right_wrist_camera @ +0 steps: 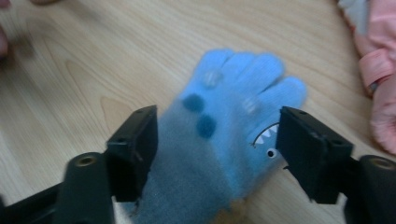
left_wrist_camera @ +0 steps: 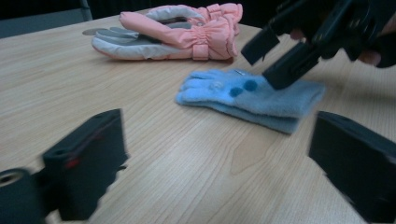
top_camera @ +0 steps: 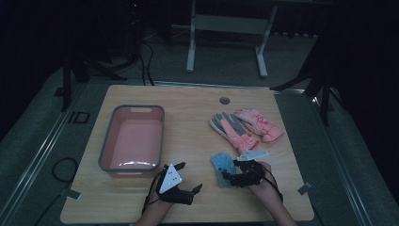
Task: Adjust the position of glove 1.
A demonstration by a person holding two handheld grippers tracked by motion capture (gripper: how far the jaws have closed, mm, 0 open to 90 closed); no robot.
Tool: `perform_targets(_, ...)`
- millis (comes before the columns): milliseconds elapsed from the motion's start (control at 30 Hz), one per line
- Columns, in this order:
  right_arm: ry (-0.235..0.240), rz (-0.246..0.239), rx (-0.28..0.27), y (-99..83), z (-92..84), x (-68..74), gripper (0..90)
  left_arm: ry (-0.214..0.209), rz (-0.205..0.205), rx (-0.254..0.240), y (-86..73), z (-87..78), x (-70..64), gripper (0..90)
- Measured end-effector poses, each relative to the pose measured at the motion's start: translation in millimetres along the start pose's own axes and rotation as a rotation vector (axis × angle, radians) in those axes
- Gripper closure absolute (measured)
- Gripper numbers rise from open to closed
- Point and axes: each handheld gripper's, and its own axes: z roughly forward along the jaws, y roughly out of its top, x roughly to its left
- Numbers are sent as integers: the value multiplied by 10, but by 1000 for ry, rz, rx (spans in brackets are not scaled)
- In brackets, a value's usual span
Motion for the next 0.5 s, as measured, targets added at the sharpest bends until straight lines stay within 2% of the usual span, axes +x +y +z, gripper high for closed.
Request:
perform_targets(67,23,4,-11,3,-23,-16,168,14,30,14,5,9,-34,61)
perform_targets(200,2,14,-30,13,-58,-35,132,21,45,22,4,6,-68,61)
perform_targets(300,2,0,-59,22,-96,-80,137,8,7,57,14,25,-53,61)
perform_targets(400,-4,-13,-69,23,-124,-106,137,-12,-23,47,28,23,-38,61)
perform_targets(433,-8,-16,-68,21,-131,-112,138,-37,-45,49,38,22,-32,61)
perform_targets(500,-2,-6,-54,19,-148,-121,140,-116,-87,66,70,37,-28,60)
